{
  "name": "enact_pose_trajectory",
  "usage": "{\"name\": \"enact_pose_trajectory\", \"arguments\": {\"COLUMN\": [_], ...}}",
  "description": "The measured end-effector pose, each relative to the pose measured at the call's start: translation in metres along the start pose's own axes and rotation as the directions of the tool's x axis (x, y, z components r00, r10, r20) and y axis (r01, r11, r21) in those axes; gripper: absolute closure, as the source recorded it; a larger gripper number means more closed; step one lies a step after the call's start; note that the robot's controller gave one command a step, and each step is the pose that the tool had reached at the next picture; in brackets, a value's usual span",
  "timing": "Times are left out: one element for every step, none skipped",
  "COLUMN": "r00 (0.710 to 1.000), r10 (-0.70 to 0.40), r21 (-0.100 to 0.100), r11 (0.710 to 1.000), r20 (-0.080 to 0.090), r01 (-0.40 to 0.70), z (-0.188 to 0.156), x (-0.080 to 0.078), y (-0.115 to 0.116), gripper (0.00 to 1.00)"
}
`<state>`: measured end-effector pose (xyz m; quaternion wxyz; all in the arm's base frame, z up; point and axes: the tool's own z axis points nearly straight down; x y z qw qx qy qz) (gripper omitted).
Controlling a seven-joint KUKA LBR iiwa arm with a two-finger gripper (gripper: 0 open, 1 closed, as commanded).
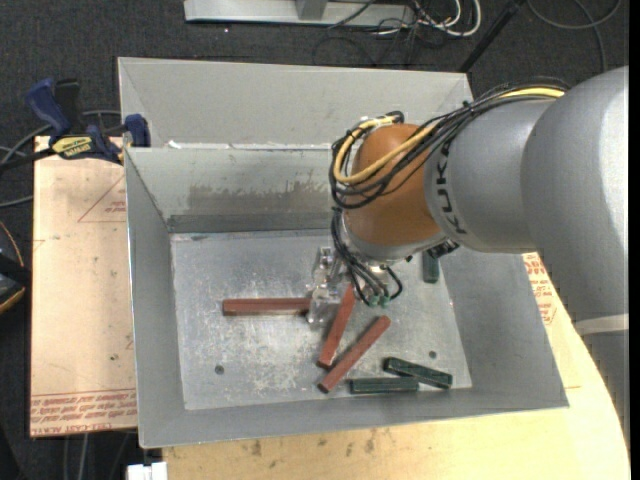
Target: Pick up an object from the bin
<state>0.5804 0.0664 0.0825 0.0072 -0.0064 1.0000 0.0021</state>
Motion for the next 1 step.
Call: {"name": "enact_pose_trajectory", "arguments": {"r00": [1.0], "r10": [0.006], "r21": [0.003], "r11": [1.0], "r20": [-0.008], "r01": [-0.006], "z": [-0.1573], "x": [-0.0179], "y": [-0.0064], "gripper": [1.0]}}
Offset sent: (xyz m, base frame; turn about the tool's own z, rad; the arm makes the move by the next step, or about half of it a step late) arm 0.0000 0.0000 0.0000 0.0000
